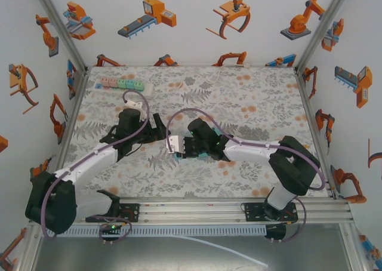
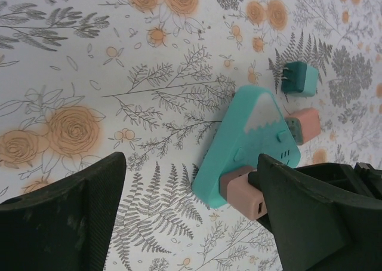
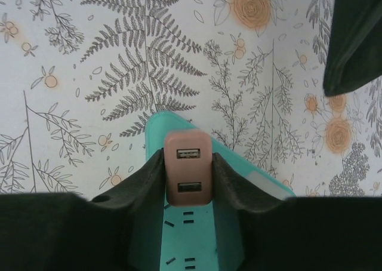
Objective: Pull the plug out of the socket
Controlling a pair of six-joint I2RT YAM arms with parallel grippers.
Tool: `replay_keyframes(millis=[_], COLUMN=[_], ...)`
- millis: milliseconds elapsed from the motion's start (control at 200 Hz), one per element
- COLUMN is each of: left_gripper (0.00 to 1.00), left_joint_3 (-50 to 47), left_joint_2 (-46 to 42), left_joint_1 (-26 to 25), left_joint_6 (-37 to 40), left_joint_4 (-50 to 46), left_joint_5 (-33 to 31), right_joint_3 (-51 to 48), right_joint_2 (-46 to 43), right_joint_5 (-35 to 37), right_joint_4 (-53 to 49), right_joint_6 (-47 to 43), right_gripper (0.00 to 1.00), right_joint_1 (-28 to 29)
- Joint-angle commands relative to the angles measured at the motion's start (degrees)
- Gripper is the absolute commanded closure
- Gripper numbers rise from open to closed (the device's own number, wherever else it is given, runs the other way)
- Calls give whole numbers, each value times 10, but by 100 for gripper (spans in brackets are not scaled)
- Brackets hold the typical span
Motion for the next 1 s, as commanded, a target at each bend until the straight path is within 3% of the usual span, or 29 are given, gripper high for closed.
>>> replay_keyframes(millis=[0, 150, 320, 726, 996], left_gripper=[22, 30, 32, 40, 46], left_joint_3=[4, 16, 27, -12, -34], left_joint_2=[34, 104, 164, 214, 232], left_joint_1=[1, -16, -43, -78, -81], left_joint_6=[4, -11, -9, -11, 10], left_joint_4=[39, 88, 105, 81, 69], left_joint_5=[72, 137, 170, 168, 148], right_joint_3=[25, 28, 23, 32, 33], right_joint_2=[-3, -14, -25, -24, -45], right_joint_5=[-45, -90, -111, -115, -136], right_joint_4=[-47, -76, -99, -109, -57], right_joint_6=[-28, -59, -89, -104, -26], right_gripper=[76, 79, 79, 80, 80], right_joint_1=[1, -6, -12, -28, -33])
